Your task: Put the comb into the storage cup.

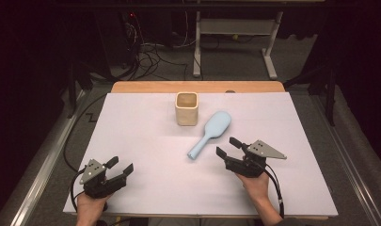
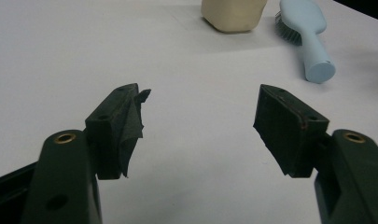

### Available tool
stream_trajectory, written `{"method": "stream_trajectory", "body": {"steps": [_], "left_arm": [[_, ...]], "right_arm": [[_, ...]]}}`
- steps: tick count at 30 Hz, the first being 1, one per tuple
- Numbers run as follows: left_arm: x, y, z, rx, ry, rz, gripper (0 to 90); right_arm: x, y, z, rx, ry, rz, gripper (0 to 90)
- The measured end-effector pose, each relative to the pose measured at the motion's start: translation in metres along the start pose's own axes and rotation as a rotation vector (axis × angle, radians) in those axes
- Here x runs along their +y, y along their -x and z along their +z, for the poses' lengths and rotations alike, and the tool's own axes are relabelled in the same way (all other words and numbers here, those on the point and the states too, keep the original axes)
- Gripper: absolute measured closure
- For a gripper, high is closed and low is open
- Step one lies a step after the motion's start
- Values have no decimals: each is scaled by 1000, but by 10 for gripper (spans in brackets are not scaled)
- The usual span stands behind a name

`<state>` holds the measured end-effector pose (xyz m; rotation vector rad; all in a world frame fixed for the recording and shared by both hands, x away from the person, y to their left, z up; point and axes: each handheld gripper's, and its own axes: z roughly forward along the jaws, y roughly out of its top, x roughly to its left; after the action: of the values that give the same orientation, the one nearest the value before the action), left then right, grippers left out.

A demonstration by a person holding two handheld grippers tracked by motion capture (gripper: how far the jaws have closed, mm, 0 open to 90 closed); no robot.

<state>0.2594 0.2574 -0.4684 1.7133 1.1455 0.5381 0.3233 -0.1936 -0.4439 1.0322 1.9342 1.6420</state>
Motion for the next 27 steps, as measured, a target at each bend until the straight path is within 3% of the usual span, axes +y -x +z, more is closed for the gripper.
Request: {"method": "stream_trajectory", "body": {"steps": [18, 27], "left_arm": [[0, 0, 0, -3, 3, -2, 329], [1, -1, 1, -3, 4, -5, 328]], "right_arm": [[12, -3, 21, 20, -45, -4, 370], [27, -6, 33, 38, -121, -15, 418]]}}
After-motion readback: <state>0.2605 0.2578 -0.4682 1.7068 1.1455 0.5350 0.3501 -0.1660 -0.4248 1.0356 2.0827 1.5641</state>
